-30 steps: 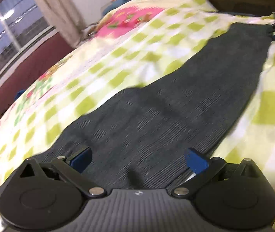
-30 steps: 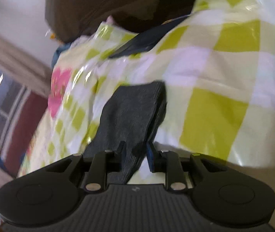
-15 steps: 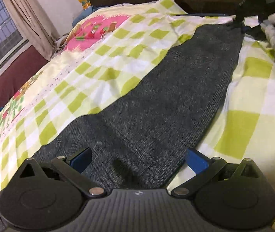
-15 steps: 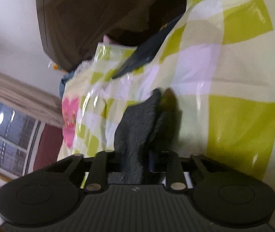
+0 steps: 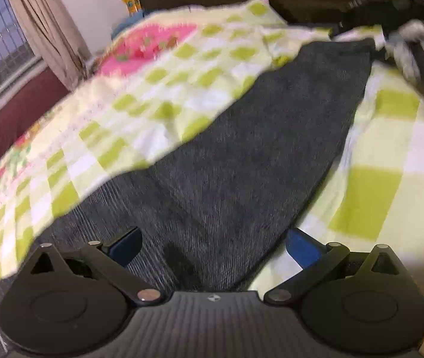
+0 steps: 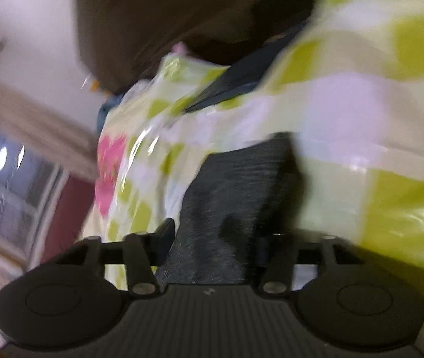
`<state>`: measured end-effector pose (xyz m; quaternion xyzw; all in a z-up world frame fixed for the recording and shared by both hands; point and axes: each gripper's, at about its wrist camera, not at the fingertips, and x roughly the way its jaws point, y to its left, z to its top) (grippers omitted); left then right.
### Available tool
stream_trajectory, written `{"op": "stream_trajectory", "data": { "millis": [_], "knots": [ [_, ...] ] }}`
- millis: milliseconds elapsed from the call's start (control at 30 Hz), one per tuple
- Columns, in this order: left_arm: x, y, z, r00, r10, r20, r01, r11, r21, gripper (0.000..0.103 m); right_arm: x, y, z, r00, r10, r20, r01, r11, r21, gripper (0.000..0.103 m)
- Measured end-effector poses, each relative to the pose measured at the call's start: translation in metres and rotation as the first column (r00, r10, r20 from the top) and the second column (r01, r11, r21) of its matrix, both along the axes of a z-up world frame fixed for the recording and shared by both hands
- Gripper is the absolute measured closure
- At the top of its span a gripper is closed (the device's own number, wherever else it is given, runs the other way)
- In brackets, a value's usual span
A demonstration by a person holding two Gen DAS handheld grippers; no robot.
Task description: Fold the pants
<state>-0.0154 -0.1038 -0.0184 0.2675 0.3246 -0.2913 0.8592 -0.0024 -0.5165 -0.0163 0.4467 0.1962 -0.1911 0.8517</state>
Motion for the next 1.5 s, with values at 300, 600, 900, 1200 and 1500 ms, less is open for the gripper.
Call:
{"op": "stream_trajectory", "data": {
  "millis": [300, 600, 900, 1200, 1500],
  "knots": [
    [-0.002, 0.040, -0.003, 0.994, 0.040, -0.101, -0.052, 0.991, -0.122, 0.000, 0.045, 0.148, 0.099, 0.916, 0.400, 0.016, -0.378, 0.878, -0.294, 0.095],
    [-0.009, 0.143, 0.036, 0.966, 0.251, -0.056, -0.257, 0.937, -0.239, 0.000, 0.104, 0.368, 0.092, 0.618, 0.776, -0.128, -0.767, 0.560, -0.314, 0.095],
    [-0.024, 0.264, 0.044, 0.842, 0.512, -0.166, -0.533, 0.748, -0.396, 0.000, 0.114, 0.530, 0.075, 0.385, 0.894, -0.231, -0.893, 0.297, -0.336, 0.095],
    [-0.041, 0.330, 0.042, 0.754, 0.633, -0.174, -0.636, 0.638, -0.435, 0.000, 0.098, 0.610, 0.060, 0.315, 0.902, -0.295, -0.895, 0.178, -0.409, 0.095],
    [-0.048, 0.350, 0.029, 0.713, 0.672, -0.201, -0.684, 0.604, -0.409, 0.000, 0.085, 0.661, 0.024, 0.277, 0.847, -0.454, -0.849, -0.006, -0.529, 0.081]
  ]
}}
